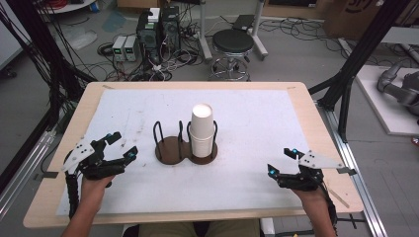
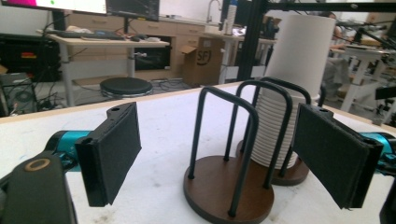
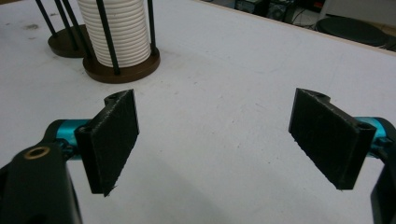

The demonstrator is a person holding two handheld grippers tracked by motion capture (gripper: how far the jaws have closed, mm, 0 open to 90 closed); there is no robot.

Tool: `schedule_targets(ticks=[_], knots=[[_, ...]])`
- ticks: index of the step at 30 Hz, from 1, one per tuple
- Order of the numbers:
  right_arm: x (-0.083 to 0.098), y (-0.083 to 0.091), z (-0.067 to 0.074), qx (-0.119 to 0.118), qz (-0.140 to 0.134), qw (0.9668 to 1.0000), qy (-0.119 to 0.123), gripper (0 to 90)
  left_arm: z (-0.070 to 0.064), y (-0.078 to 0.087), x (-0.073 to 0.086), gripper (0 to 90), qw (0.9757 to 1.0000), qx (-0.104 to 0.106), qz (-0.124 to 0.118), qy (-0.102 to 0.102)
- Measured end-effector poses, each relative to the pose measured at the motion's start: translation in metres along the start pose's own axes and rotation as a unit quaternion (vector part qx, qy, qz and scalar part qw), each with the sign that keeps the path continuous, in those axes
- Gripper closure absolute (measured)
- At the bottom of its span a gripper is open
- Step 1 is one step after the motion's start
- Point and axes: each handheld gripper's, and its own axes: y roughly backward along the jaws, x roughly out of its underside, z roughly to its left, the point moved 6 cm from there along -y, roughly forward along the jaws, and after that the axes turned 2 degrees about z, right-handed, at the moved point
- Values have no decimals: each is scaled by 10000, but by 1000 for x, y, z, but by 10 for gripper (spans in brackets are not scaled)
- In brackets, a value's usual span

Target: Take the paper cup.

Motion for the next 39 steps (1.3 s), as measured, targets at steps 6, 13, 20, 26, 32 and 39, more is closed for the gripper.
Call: schedule_targets(ticks=[6, 13, 20, 26, 32, 39], knots=[[-6, -5, 8, -98, -31, 9999, 46, 163, -5, 1, 0, 155, 10000, 44, -16, 23], [-17, -9, 16, -250, -73, 9996, 104, 166, -7, -1, 1, 155, 10000, 77, 3, 21], [-39, -21, 29, -469, -121, 9985, 256, 166, -7, 0, 1, 155, 10000, 83, -2, 44], [-66, -29, 37, -698, -186, 9967, 376, 166, -9, -2, 1, 155, 9999, 122, 4, 36], [-98, -36, 44, -990, -210, 9936, 503, 166, -11, -3, 1, 155, 9999, 153, 21, 11], [-132, -48, 57, -1253, -102, 9890, 780, 166, -11, -4, 1, 155, 9998, 199, 12, 30]])
